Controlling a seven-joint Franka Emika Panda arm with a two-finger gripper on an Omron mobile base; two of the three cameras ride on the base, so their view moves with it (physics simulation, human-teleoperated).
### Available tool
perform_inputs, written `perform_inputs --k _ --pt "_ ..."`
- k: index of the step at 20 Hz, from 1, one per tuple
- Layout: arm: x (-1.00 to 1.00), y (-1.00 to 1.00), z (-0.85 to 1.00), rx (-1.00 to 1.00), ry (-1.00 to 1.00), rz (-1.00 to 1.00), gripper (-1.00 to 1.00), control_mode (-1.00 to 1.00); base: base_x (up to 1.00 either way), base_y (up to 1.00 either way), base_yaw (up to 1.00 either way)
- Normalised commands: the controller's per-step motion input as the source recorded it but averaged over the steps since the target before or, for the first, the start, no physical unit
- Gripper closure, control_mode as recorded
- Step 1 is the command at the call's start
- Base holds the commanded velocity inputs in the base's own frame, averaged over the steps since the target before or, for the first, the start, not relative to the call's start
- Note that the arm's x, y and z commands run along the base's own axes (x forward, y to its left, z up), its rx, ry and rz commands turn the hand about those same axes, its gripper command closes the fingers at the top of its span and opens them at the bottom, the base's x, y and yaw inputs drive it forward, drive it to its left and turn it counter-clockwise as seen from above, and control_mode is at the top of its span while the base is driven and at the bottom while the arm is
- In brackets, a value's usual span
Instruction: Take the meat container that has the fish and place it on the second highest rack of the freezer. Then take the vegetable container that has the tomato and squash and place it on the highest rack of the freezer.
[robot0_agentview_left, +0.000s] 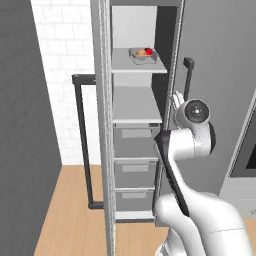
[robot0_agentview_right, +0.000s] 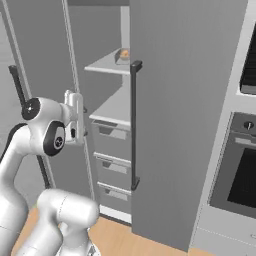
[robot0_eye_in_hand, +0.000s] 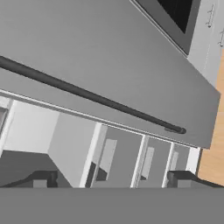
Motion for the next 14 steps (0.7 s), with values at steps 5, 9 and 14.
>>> perform_inputs --k 5,9,14 --pt "0.0 0.0 0.0 0.0 0.0 0.0 -1.0 1.0 -0.4 -1.0 -0.12" --pt "0.0 0.0 0.0 0.0 0.0 0.0 -1.0 1.0 -0.02 -1.0 -0.2" --pt "0.0 0.0 0.0 0.0 0.0 0.0 -1.0 1.0 0.0 -1.0 -0.21"
